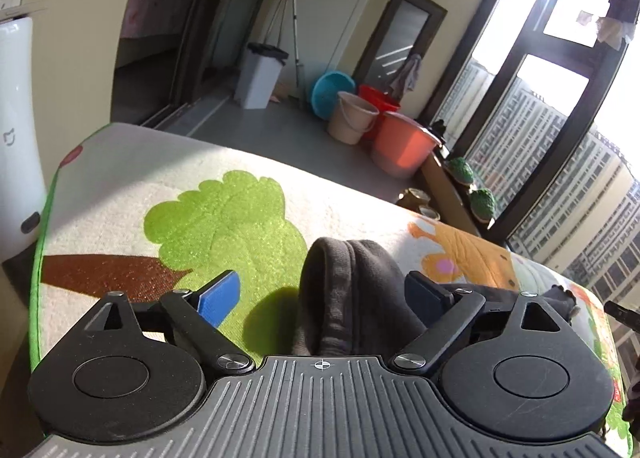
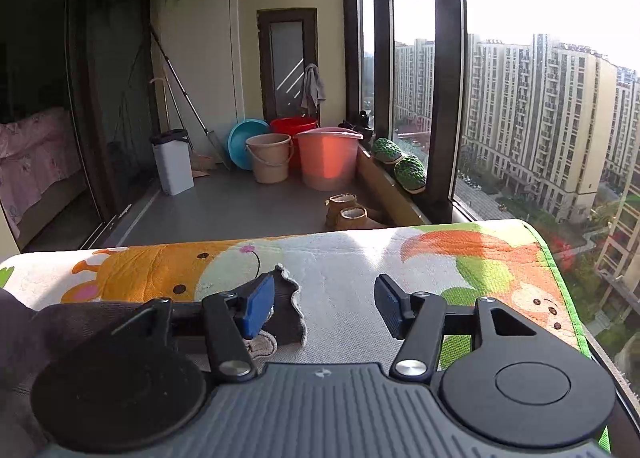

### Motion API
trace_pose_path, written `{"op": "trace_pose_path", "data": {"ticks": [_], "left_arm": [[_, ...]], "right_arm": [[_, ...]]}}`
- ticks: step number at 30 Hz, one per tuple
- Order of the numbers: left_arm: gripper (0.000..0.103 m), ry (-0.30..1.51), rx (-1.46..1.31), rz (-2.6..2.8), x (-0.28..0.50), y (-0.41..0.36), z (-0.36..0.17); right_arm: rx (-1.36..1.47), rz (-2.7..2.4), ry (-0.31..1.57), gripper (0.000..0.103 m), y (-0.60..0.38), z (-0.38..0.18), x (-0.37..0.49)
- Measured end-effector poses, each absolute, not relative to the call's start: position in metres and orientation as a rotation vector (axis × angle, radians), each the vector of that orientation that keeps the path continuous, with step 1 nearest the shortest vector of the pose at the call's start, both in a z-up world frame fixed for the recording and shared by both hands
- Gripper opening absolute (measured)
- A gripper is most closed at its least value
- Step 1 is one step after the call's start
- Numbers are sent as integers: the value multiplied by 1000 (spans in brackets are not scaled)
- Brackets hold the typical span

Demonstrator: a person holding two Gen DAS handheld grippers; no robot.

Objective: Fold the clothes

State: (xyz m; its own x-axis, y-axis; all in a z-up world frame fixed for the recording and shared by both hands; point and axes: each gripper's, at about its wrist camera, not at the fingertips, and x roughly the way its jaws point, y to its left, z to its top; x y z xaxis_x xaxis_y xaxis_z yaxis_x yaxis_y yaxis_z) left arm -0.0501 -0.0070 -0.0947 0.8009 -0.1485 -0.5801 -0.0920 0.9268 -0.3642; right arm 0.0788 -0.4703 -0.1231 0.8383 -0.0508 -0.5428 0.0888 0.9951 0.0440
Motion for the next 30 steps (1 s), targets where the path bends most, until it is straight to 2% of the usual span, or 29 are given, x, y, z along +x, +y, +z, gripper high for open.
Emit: {"op": "trace_pose_path", "data": {"ticks": [5,6,7,9,10,11,13,16,20,23,24,25,26,27,30], "left_arm": [[94,696,-355,-122,-47,-20,-116],[94,703,-340,-126,-46,-23,-119],[94,709,-330,-130,-45,-26,-122],[94,711,-340,-149,-42,-30,-123],[94,704,-353,-165,-40,-29,-122],[94,696,-361,-175,-39,-30,-121],[96,679,-372,-194,-34,-32,-117],[97,661,-365,-207,-33,-31,-112],[98,642,-383,-204,-31,-24,-109],[99,627,-419,-196,-26,-19,-108],[99,623,-427,-199,-24,-19,-109],[99,621,-430,-202,-23,-19,-109],[99,620,-432,-204,-23,-19,-109],[100,622,-432,-207,-22,-20,-109],[101,634,-436,-206,-20,-20,-113]], "right_arm": [[81,42,614,57,-473,-145,95],[62,61,615,63,-469,-146,99],[43,81,617,74,-465,-148,103],[42,98,622,81,-462,-152,113],[52,106,629,81,-462,-154,120],[94,118,655,76,-464,-157,127],[225,164,718,14,-472,-159,134],[445,257,754,3,-482,-143,124],[669,403,664,3,-495,-87,92],[646,408,550,4,-502,-47,81],[502,364,509,11,-497,-39,80],[361,320,468,31,-492,-31,78],[294,268,481,40,-491,-37,81],[228,217,495,44,-489,-43,84],[282,167,633,44,-509,-91,103]]}}
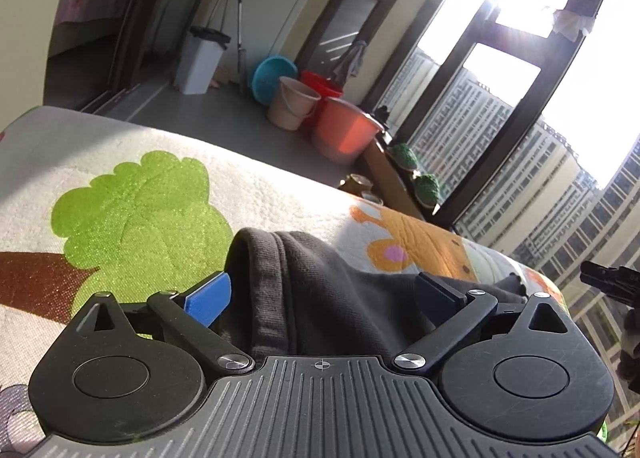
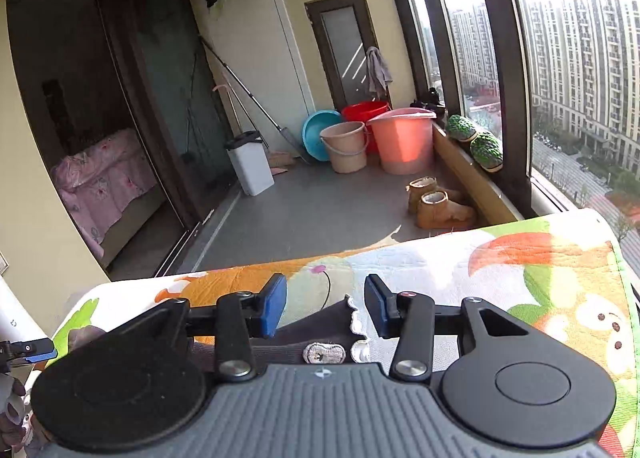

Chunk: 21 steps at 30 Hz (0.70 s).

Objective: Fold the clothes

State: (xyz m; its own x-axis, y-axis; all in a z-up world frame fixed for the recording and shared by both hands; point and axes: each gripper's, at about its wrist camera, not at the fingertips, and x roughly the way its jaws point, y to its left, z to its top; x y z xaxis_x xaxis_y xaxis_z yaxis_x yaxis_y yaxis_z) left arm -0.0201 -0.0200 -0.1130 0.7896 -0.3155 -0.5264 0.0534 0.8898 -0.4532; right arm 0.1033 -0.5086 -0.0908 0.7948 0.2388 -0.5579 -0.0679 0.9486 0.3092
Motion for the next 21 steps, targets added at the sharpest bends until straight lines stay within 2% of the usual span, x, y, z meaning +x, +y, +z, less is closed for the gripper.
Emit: {"op": "trace_pose_path", "data": {"ticks": [4,8,9,10,12,17,19,21], "left_arm": [[102,650,-462,-196,-16,-21,-117],[102,658,-461,-190,-11,-25,-117],[102,663,-460,-191,-10,-27,-117],[102,667,-459,-192,-9,-28,-118],[102,675,-453,-192,-9,-31,-118],[103,685,-454,-186,-6,-28,-122],[103,688,-464,-184,-4,-26,-125],[103,685,-479,-188,-3,-26,-127]], "right_arm": [[392,138,685,44,-526,-143,117],[469,169,717,42,-520,-168,129],[480,191,727,27,-517,-169,131],[483,209,733,6,-513,-168,131],[539,261,724,0,-509,-155,125],[744,512,587,0,-517,-89,83],[701,517,492,1,-524,-59,66],[491,442,420,5,-520,-37,55]]}}
